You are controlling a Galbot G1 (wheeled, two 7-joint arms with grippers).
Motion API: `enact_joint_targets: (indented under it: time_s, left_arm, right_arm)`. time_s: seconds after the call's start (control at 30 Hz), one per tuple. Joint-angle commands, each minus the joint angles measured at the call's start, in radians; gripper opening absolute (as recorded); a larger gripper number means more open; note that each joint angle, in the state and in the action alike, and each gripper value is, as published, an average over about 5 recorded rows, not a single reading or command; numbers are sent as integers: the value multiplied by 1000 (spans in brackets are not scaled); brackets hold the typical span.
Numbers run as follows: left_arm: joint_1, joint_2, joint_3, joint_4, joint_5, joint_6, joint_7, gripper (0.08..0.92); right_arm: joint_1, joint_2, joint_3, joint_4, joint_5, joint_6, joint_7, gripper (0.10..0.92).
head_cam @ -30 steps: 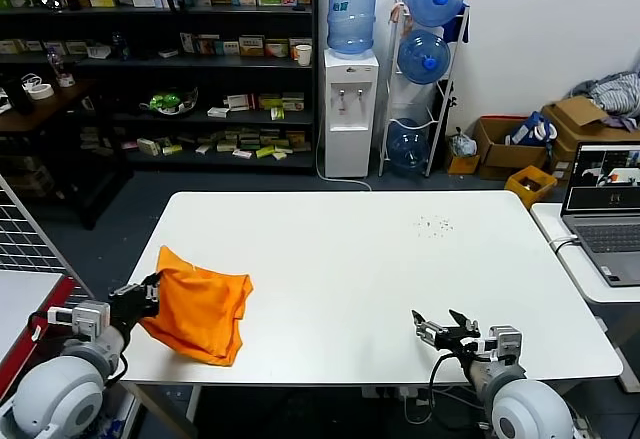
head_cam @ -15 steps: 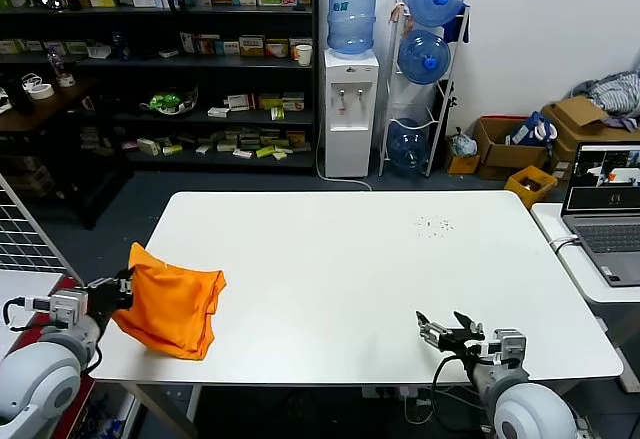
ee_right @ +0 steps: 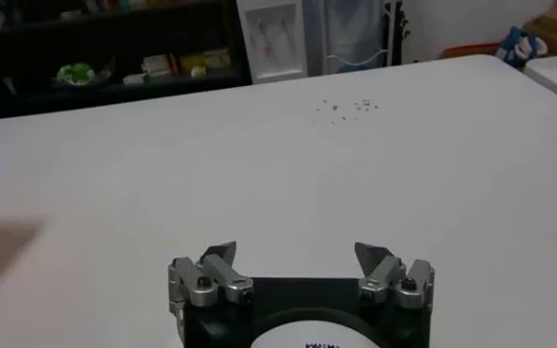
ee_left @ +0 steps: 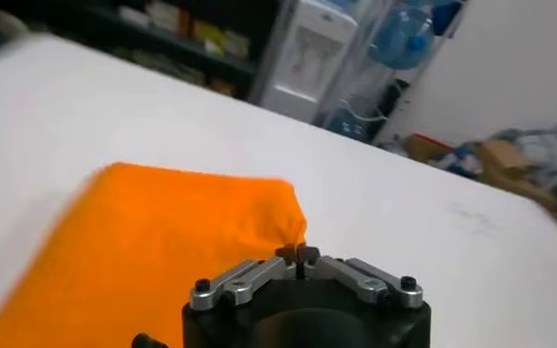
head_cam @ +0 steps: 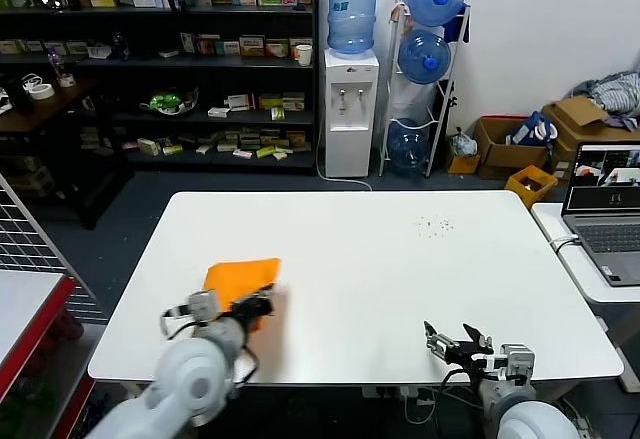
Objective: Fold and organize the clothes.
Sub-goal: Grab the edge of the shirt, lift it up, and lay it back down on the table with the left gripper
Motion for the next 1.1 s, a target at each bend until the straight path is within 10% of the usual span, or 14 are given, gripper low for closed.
enact_joint_targets:
  time_s: [0.03, 0.83, 1.1]
  left_arm:
    - [-333, -517, 358, 382, -18, 1, -91, 98]
    - [-263, -570, 350, 456, 190, -31, 14, 115]
    - [-62, -378, 210, 126, 245, -46, 129, 328]
  right_arm:
    - [-60, 26, 43, 27, -18, 0, 2, 823]
    - [-52, -16, 72, 30, -34, 61, -78, 823]
    - [-270, -184, 259, 118, -32, 216, -233, 823]
